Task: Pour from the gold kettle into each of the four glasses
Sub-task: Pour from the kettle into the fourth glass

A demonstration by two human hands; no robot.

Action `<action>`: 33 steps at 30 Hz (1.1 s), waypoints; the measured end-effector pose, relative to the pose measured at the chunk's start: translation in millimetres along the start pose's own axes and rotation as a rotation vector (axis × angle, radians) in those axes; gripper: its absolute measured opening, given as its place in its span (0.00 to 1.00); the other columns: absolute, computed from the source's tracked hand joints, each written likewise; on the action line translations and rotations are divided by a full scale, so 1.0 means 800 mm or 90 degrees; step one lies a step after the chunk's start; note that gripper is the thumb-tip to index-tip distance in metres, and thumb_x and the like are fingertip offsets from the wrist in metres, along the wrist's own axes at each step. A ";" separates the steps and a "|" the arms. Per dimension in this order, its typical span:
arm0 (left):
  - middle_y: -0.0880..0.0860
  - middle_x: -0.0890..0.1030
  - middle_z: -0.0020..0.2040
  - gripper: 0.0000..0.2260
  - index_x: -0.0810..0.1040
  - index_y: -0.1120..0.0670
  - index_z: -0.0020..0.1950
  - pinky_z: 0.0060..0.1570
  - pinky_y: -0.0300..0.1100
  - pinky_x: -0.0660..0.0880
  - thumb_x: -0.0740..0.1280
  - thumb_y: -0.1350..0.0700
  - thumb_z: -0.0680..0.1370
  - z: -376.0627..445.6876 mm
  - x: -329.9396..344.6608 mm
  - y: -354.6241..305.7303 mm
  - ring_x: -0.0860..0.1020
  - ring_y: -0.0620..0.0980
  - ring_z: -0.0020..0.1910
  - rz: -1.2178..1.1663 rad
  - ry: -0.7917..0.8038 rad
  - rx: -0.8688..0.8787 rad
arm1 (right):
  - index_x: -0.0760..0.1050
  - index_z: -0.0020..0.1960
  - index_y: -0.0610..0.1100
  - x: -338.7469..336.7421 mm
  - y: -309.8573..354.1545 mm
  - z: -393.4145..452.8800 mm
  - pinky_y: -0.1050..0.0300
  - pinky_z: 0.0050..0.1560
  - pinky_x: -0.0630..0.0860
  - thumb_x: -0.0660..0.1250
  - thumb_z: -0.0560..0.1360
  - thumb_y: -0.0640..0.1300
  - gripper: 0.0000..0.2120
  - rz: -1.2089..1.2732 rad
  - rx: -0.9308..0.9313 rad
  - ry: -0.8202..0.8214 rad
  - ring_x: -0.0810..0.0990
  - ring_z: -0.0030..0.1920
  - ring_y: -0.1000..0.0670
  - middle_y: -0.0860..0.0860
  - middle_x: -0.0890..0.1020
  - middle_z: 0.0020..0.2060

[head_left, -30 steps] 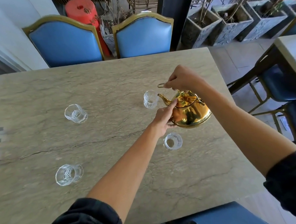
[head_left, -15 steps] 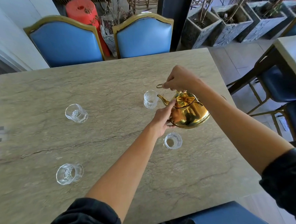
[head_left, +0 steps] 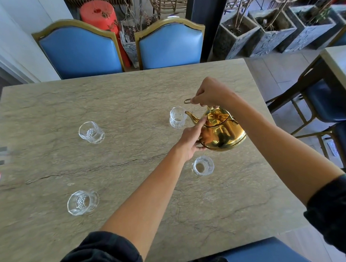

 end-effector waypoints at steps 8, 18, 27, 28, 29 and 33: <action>0.59 0.86 0.58 0.30 0.80 0.59 0.64 0.64 0.63 0.78 0.72 0.35 0.77 0.002 0.005 -0.003 0.83 0.62 0.61 0.003 0.003 0.001 | 0.86 0.47 0.35 -0.004 -0.002 0.000 0.63 0.30 0.70 0.72 0.76 0.46 0.13 0.003 0.004 0.002 0.76 0.28 0.53 0.47 0.84 0.36; 0.59 0.85 0.57 0.31 0.79 0.59 0.66 0.65 0.63 0.78 0.72 0.35 0.77 0.001 0.012 -0.004 0.83 0.61 0.61 0.001 0.008 0.000 | 0.85 0.48 0.36 -0.007 -0.004 0.000 0.63 0.30 0.70 0.72 0.77 0.46 0.12 0.002 0.003 0.002 0.76 0.28 0.54 0.50 0.82 0.32; 0.59 0.86 0.58 0.27 0.80 0.58 0.61 0.60 0.60 0.80 0.72 0.36 0.78 0.001 0.010 -0.005 0.83 0.61 0.61 -0.003 0.008 -0.004 | 0.85 0.47 0.36 -0.009 -0.004 0.002 0.63 0.30 0.69 0.73 0.76 0.46 0.12 0.004 0.001 -0.006 0.76 0.28 0.55 0.50 0.81 0.31; 0.59 0.85 0.58 0.27 0.80 0.58 0.62 0.59 0.59 0.80 0.72 0.36 0.78 0.001 0.010 -0.005 0.83 0.61 0.61 -0.002 0.009 -0.005 | 0.85 0.46 0.36 -0.009 -0.004 0.001 0.64 0.30 0.70 0.73 0.76 0.46 0.12 0.003 0.001 -0.006 0.76 0.28 0.55 0.50 0.81 0.31; 0.59 0.85 0.59 0.28 0.80 0.58 0.63 0.59 0.58 0.80 0.72 0.36 0.78 0.000 0.011 -0.005 0.83 0.61 0.61 0.000 0.009 -0.005 | 0.85 0.46 0.36 -0.009 -0.004 0.001 0.64 0.30 0.70 0.73 0.76 0.46 0.12 0.003 0.002 -0.006 0.76 0.28 0.55 0.50 0.81 0.31; 0.59 0.85 0.59 0.26 0.80 0.58 0.60 0.55 0.57 0.80 0.72 0.36 0.78 -0.002 0.013 -0.006 0.83 0.62 0.61 -0.006 0.011 -0.010 | 0.86 0.47 0.36 -0.008 -0.004 0.002 0.63 0.30 0.70 0.73 0.76 0.46 0.13 0.004 0.004 -0.005 0.76 0.28 0.54 0.50 0.82 0.32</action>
Point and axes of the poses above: each hand's wrist, its own z-axis towards the middle knuckle, its own x-axis out of the palm, y = z × x, the point moved 10 cm from there along z, towards the middle knuckle
